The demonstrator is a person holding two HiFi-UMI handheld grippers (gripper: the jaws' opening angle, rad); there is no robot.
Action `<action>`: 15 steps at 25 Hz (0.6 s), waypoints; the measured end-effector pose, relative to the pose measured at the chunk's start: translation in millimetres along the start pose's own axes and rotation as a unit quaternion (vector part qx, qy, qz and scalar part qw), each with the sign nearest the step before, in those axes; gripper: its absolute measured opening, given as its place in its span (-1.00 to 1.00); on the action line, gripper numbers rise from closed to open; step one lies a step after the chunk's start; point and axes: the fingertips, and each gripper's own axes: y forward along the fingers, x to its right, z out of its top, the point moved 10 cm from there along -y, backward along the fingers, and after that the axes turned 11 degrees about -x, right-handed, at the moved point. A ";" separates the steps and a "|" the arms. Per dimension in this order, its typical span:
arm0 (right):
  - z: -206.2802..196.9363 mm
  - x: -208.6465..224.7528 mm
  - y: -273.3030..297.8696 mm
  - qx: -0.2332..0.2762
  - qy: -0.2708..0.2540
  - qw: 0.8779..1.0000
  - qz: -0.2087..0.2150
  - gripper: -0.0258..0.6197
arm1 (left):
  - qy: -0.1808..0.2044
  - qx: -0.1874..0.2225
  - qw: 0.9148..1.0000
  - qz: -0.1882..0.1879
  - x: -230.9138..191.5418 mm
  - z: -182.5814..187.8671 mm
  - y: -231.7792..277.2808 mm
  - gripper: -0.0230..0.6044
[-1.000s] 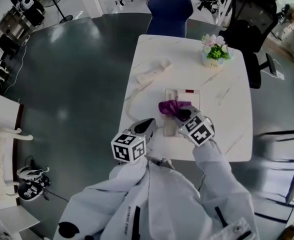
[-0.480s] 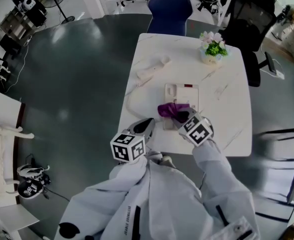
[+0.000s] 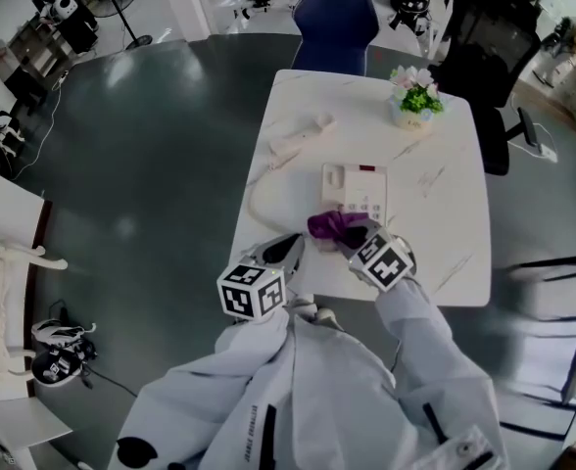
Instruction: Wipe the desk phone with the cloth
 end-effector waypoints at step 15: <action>-12.6 -15.9 -0.2 -0.021 -0.007 0.999 0.036 -0.80 | -0.005 0.019 1.000 0.007 7.3 2.7 -6.7 -0.93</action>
